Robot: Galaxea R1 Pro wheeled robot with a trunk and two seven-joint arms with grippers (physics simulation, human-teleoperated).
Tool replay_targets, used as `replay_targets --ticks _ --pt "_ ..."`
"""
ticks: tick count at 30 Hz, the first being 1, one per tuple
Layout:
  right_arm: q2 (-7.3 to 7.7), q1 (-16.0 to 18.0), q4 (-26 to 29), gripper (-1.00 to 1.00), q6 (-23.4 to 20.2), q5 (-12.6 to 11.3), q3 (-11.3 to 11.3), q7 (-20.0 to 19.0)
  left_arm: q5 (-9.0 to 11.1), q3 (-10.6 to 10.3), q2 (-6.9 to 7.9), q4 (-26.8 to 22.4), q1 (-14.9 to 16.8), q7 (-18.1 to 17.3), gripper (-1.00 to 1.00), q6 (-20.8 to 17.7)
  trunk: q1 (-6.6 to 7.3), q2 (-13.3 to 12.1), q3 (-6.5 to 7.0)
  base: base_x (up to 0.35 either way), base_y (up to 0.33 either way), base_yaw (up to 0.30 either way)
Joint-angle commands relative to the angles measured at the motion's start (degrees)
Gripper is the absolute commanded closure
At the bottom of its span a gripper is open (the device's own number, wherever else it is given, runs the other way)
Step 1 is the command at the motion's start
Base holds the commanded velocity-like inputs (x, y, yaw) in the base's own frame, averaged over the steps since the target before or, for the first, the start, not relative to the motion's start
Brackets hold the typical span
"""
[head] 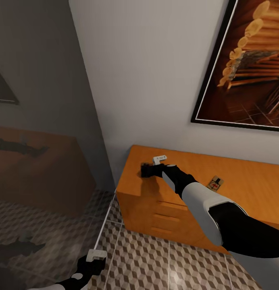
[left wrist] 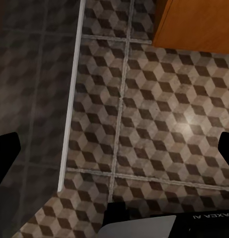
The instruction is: Take the four mousetraps from the cabinet in the bathroom and place them on the bathroom floor. Make sure all four end up on the same floor surface, and ensure that at least two of them are either under or directly next to the same bathroom sink.
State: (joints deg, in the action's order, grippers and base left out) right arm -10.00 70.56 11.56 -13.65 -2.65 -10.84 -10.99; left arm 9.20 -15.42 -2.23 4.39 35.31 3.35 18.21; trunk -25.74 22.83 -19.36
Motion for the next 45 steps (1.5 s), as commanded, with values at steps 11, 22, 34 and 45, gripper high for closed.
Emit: replay_targets --ticks 11,22,34,45 --pt "0.0 0.0 -2.6 1.0 -0.4 -0.2 -0.6 -0.1 0.5 -0.5 -0.05 0.3 0.1 0.1 -1.0 0.4 -0.04 0.1 -0.11 0.0 0.0 0.0" --pt "0.0 0.0 -1.6 1.0 -0.5 -0.2 -0.8 0.1 0.5 -0.5 -0.05 0.3 0.1 0.1 -1.0 0.4 -0.04 0.1 -0.11 0.0 0.0 0.0" --pt "0.0 0.0 2.1 1.0 -1.9 -0.2 -1.0 0.2 0.5 -0.5 -0.05 0.3 0.1 0.1 -1.0 0.4 -0.04 0.1 -0.11 0.0 0.0 0.0" --pt "0.0 0.0 7.7 1.0 -6.4 -0.2 -1.0 0.2 0.5 -0.5 -0.05 0.3 0.1 0.1 -1.0 0.4 -0.04 0.1 -0.11 0.0 0.0 0.0"
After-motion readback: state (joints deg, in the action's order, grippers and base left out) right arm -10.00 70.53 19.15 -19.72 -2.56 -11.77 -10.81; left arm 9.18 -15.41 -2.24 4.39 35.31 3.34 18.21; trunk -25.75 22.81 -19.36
